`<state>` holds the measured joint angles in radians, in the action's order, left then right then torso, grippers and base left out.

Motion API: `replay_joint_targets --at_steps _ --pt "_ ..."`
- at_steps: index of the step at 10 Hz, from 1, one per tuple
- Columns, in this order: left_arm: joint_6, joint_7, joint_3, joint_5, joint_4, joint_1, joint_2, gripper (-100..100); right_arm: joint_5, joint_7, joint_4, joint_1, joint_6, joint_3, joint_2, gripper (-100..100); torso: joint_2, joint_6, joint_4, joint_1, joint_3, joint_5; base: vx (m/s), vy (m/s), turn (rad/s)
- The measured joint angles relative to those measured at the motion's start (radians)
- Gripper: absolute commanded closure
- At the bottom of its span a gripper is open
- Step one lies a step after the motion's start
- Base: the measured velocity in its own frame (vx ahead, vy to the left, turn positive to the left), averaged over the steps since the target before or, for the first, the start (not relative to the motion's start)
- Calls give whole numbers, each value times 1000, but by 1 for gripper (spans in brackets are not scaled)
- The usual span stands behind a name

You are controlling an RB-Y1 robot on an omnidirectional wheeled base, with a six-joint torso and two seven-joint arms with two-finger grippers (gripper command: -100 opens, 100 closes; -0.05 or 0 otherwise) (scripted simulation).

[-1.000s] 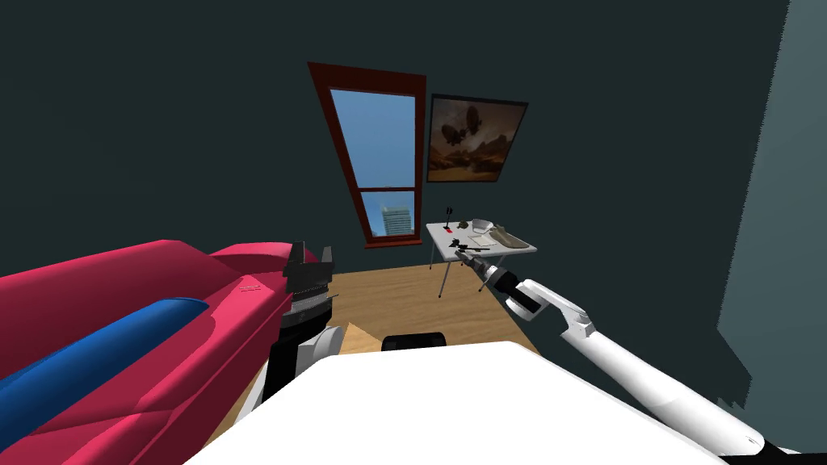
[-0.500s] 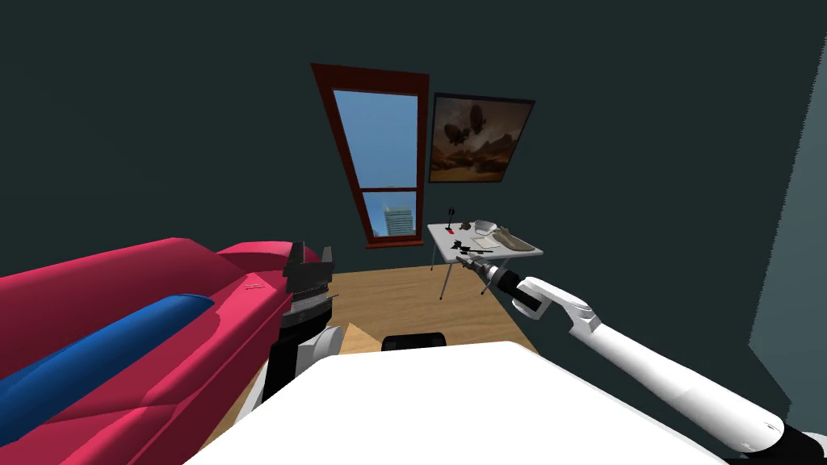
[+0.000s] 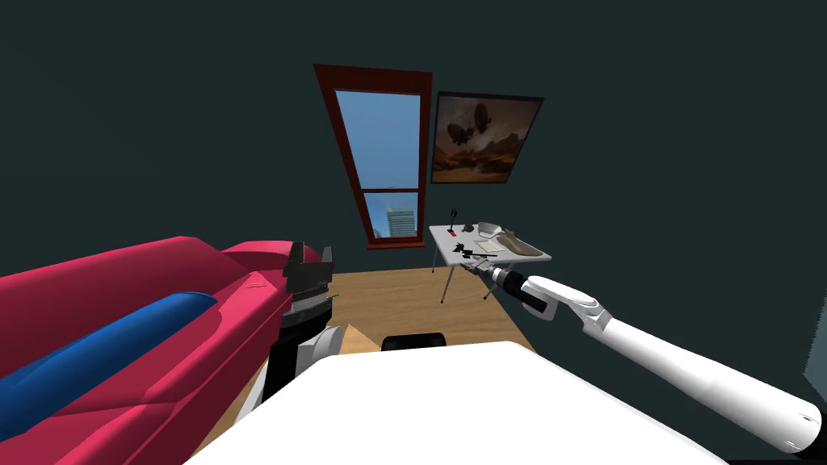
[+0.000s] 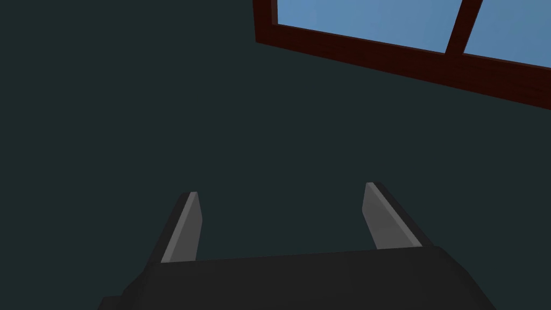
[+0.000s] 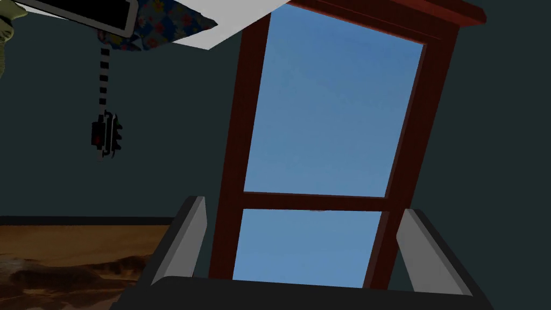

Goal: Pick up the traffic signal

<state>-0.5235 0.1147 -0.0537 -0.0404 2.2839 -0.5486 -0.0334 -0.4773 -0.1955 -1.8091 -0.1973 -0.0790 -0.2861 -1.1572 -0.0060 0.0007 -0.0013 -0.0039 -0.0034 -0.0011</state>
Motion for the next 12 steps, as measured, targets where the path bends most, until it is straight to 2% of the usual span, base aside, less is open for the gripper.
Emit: replay_joint_targets --at_steps 1,4,8,10,11,12 --pt "0 0 0 0 0 0 0 0 -21 -17 2 3 17 -23 -28 -100 0 0 0 0 0 0 56 -23 25" --pt "0 0 0 0 0 0 0 0 -61 -53 22 8 39 -59 -101 -100 1 0 0 1 1 0 63 -31 41" --pt "0 0 0 0 0 0 0 0 -136 -118 55 27 86 -148 -213 -100 -2 0 0 0 -1 0 100 -43 40" --pt "0 0 0 0 0 0 0 0 -164 -143 60 21 102 -173 -254 -100 0 0 0 0 0 0 94 -52 59" --pt "0 0 0 0 0 0 0 0 -183 -160 49 18 126 -202 -292 -100 -2 0 0 -1 -1 0 169 -44 81" --pt "0 0 0 0 0 0 0 0 -206 -179 47 1 142 -212 -328 -100 -5 0 -1 0 -3 0 106 -18 16"
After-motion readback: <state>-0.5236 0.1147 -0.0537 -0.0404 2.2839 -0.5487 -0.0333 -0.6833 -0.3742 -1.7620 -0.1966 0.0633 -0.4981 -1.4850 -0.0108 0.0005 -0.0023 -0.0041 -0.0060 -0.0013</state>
